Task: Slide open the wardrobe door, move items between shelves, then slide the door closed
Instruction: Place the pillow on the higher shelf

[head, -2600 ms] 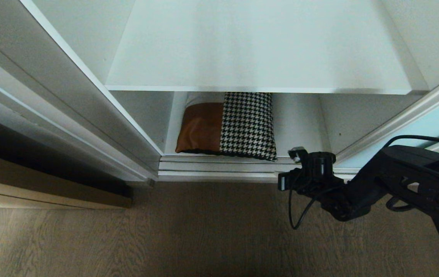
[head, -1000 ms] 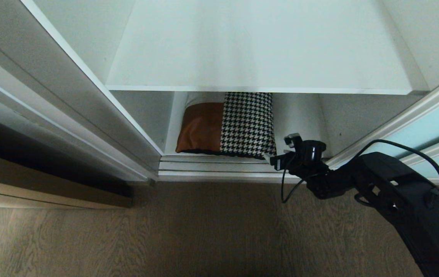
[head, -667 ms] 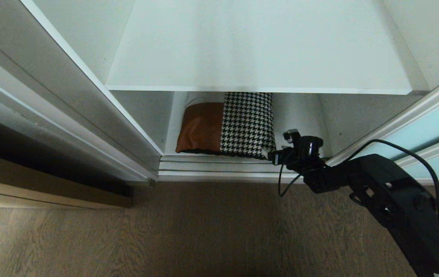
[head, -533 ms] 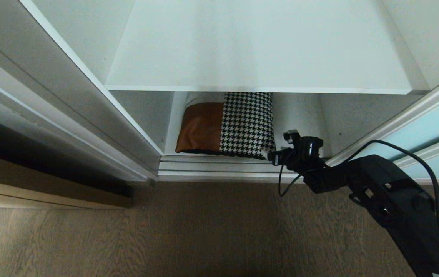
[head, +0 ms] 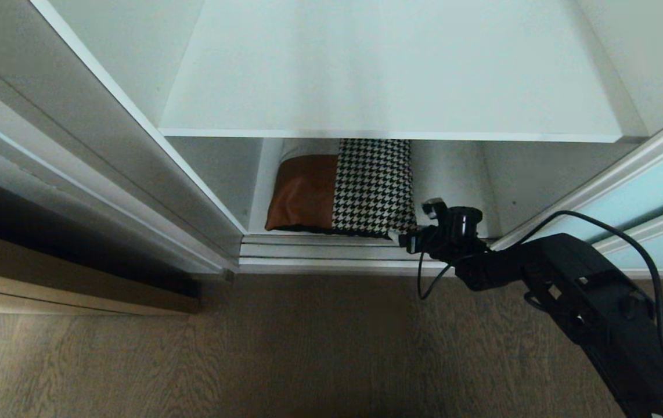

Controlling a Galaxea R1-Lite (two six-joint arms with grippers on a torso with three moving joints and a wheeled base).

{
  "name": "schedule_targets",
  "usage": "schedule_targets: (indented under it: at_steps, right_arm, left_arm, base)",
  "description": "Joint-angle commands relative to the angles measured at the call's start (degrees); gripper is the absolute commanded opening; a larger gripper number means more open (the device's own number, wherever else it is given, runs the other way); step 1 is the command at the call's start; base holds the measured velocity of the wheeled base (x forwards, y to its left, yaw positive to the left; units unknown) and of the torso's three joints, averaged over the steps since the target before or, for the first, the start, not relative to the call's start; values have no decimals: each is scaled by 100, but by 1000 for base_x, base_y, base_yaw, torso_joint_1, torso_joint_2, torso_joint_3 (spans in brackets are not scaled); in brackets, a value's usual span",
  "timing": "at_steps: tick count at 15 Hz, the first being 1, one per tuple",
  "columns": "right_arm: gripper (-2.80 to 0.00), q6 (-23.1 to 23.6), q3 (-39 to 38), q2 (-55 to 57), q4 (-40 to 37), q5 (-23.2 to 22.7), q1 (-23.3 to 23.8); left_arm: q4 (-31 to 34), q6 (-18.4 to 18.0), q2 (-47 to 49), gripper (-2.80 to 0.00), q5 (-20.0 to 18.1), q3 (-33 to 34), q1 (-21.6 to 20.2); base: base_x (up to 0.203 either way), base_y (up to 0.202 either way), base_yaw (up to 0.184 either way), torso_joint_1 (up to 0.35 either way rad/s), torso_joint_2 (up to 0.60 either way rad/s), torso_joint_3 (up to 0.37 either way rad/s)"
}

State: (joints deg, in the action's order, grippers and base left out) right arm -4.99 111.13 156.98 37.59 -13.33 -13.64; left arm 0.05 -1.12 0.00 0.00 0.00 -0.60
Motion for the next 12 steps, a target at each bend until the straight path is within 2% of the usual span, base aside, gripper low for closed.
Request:
schedule_targets:
  at_steps: [1, 4, 12]
  right_arm:
    - [0, -67, -12, -78, 52, -50, -33]
    - [0, -372, -4, -219, 39, -311, -135]
    - [0, -404, -11, -168, -6, -400, -194]
  left_arm:
    - [4, -2, 9, -280, 0, 0, -2]
    - [4, -2, 9, -280, 0, 0, -2]
    - [4, -2, 9, -280, 0, 0, -2]
  base:
    - [0, 0, 0, 0, 0, 0]
    - [0, 0, 0, 0, 0, 0]
    - [0, 0, 0, 0, 0, 0]
